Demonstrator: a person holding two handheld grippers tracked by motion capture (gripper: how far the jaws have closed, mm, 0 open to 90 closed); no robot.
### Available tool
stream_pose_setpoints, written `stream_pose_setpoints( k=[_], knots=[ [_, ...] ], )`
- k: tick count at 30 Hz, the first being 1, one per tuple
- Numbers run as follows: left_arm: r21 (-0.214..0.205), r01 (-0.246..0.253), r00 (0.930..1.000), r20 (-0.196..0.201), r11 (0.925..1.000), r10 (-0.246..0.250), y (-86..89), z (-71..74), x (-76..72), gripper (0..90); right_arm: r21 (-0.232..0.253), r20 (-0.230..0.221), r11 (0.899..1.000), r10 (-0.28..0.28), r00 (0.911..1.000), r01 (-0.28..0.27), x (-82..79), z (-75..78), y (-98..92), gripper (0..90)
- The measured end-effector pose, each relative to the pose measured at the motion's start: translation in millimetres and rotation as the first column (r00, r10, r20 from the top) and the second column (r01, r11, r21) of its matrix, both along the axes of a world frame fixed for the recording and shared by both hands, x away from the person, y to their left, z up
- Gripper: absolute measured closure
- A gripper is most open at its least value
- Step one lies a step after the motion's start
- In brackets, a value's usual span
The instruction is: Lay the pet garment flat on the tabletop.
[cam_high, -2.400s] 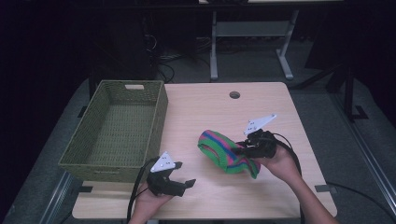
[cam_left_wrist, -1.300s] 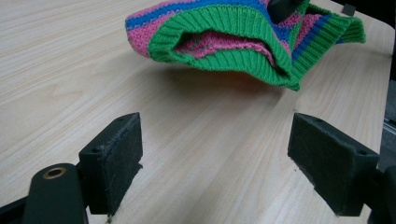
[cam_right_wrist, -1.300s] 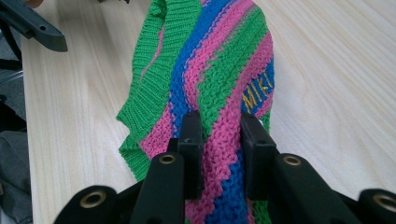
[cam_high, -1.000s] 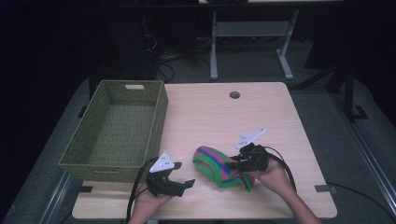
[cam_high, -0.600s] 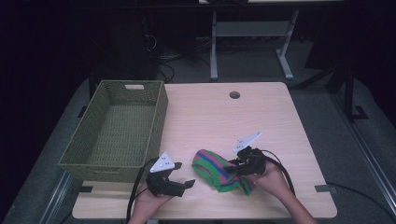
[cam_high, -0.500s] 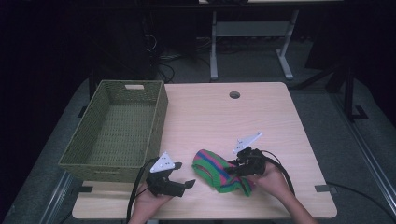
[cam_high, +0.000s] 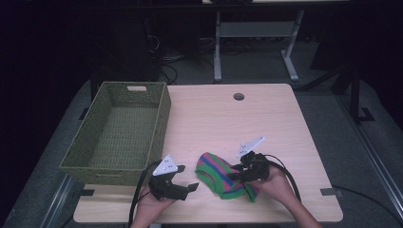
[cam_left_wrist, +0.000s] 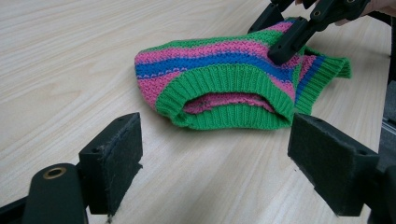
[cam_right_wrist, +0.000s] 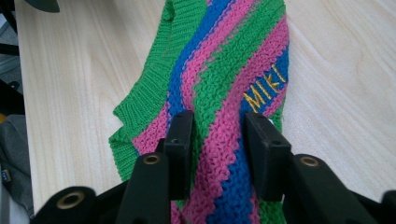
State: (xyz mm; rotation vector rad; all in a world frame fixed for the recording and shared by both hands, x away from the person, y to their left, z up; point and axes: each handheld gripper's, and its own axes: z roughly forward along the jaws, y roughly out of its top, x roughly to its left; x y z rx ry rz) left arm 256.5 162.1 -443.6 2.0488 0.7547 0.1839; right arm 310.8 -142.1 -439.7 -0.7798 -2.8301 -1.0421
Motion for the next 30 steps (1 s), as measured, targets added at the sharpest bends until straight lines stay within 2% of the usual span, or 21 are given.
stream_pose_setpoints(
  k=[7, 9, 11, 15, 19, 30],
  knots=[
    [0.0, 0.0, 1.0, -0.001, 1.0, 0.0, -0.3, -0.2, 0.1, 17.5, 0.002, 0.0, 1.0, 0.008, 1.0, -0.008, -0.5, 1.0, -0.4, 53.1],
    [0.0, 0.001, 1.0, -0.001, 1.0, -0.001, -0.6, -0.3, 0.3, 17.5, 0.015, -0.003, 1.0, 0.005, 1.0, -0.005, -0.8, 3.0, -2.1, 51.4],
    [0.002, 0.003, 1.0, -0.002, 1.0, -0.003, -1.0, -0.2, 0.3, 17.5, 0.017, 0.012, 1.0, 0.0, 0.9999, 0.0, -0.3, 5.8, -4.5, 49.0],
    [0.001, 0.003, 1.0, -0.003, 1.0, -0.003, -1.3, -0.3, 0.4, 17.5, 0.049, 0.019, 0.999, -0.018, 0.9997, 0.017, -0.2, 13.0, -10.6, 49.1],
    [0.002, 0.003, 1.0, -0.002, 1.0, -0.003, -1.2, -0.2, 0.4, 17.5, 0.056, 0.031, 0.998, -0.014, 0.9994, 0.012, -1.1, 18.1, -12.4, 48.6],
    [0.002, 0.004, 1.0, -0.001, 1.0, -0.004, -1.3, -0.1, 0.4, 17.5, 0.054, 0.057, 0.997, 0.057, 0.9968, -0.06, -16.3, 24.4, 1.1, 48.7]
  ],
)
